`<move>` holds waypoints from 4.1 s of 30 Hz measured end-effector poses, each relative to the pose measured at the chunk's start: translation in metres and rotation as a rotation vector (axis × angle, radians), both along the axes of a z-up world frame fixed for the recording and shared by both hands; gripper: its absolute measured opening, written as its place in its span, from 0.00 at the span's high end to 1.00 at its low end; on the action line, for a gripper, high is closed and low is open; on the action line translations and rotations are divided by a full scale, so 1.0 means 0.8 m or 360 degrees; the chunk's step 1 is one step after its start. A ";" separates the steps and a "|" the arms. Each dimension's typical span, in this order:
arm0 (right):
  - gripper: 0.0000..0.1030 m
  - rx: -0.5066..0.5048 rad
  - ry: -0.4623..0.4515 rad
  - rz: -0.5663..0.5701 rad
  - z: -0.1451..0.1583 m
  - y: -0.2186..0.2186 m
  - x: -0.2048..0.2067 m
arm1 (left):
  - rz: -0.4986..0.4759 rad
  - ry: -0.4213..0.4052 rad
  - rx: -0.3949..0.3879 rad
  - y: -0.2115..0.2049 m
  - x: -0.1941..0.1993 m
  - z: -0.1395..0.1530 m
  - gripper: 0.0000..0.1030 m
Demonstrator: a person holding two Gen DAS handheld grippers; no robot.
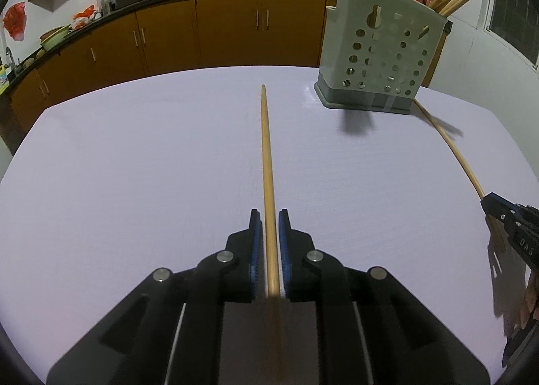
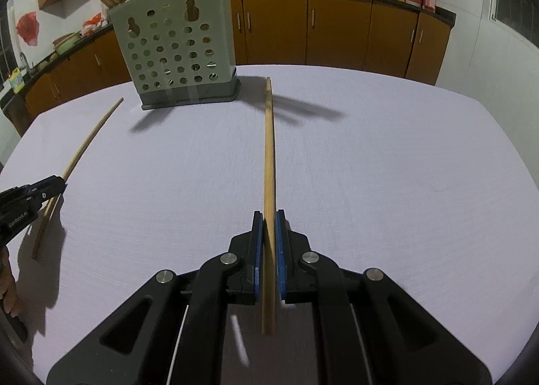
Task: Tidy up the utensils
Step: 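Grasp the last chopstick with the right tool while the left tool grasps another, then lift both held chopsticks upright and carry them over the grey holder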
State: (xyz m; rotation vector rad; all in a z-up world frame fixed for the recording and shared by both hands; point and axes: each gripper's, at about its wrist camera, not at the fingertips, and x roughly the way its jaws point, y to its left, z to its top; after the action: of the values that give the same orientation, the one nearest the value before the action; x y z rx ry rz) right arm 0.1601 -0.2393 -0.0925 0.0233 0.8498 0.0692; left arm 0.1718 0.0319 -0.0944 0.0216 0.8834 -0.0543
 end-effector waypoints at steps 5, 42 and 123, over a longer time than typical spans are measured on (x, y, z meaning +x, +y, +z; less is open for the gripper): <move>0.92 0.0016 0.0000 -0.0001 0.000 -0.001 0.000 | 0.0000 0.0001 -0.0022 0.004 0.000 0.000 0.87; 0.91 0.0010 -0.0004 -0.0003 0.000 -0.001 0.000 | -0.0010 0.0000 -0.0025 0.002 0.000 0.000 0.83; 0.93 0.0166 -0.0647 -0.0030 0.155 -0.023 -0.047 | -0.0102 -0.0536 -0.0112 0.022 -0.047 0.187 0.93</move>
State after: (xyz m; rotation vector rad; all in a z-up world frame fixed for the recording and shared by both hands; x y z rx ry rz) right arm 0.1229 -0.2574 0.0315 0.1117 0.4387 0.0968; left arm 0.1343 0.0498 0.0548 -0.0068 0.5436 -0.1374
